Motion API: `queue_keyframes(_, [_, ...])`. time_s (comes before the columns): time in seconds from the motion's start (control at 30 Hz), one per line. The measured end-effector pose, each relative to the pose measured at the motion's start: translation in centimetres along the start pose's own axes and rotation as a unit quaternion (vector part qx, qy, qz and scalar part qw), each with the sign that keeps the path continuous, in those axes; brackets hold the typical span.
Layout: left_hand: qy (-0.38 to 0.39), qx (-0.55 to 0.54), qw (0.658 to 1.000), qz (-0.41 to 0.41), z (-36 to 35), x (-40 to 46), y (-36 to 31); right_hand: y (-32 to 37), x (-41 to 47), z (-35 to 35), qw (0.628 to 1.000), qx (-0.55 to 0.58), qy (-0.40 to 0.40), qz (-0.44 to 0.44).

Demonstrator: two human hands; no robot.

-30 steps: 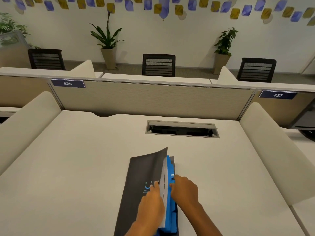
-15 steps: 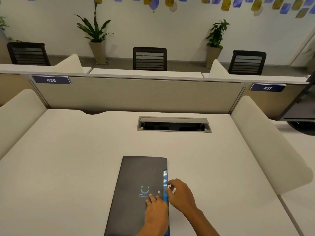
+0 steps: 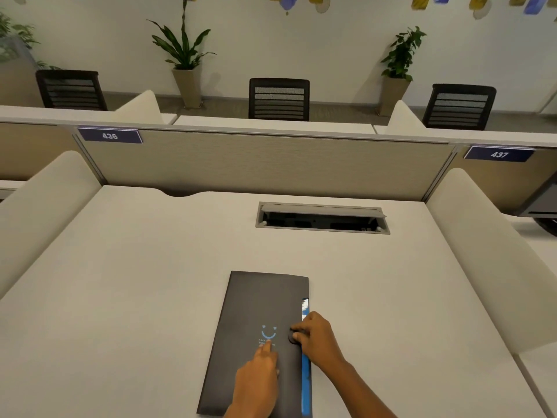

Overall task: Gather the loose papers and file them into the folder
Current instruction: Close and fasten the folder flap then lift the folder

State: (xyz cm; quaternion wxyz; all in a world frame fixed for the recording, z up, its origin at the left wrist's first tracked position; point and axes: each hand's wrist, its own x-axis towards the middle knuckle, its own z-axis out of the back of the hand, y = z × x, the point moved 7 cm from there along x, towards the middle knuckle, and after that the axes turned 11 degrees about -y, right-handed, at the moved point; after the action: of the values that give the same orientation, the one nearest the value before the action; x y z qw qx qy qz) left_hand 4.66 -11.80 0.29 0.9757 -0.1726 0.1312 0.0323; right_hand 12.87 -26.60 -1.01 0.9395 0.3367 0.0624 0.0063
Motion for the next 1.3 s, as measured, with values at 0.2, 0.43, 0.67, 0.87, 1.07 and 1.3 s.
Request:
queue_keyframes(0.2, [-0.013,0.000,1.000,-0.022,-0.3,-0.4,1.3,0.0,0.5,-0.3,0.999,-0.032,-0.012,-0.021])
queue_keyframes(0.43, [-0.013,0.020,0.999,-0.039,-0.7,-0.2,1.1,0.5,1.2,-0.4,0.996,-0.036,0.000,-0.087])
queue_keyframes(0.67, [-0.007,0.037,0.998,-0.055,-0.1,0.2,0.8,1.3,1.7,-0.5,0.993,-0.048,-0.010,-0.108])
queue_keyframes(0.87, [-0.001,0.031,0.997,-0.069,-0.4,0.4,1.1,1.0,1.8,-0.5,0.992,-0.031,-0.004,-0.126])
queue_keyframes(1.07, [-0.038,-0.023,0.998,-0.043,-0.1,0.4,3.0,0.1,0.6,-0.3,0.992,0.009,-0.029,-0.121])
queue_keyframes(1.3, [-0.219,-0.297,0.922,0.116,4.3,0.9,11.1,-2.6,-3.4,2.0,0.969,0.097,-0.169,-0.152])
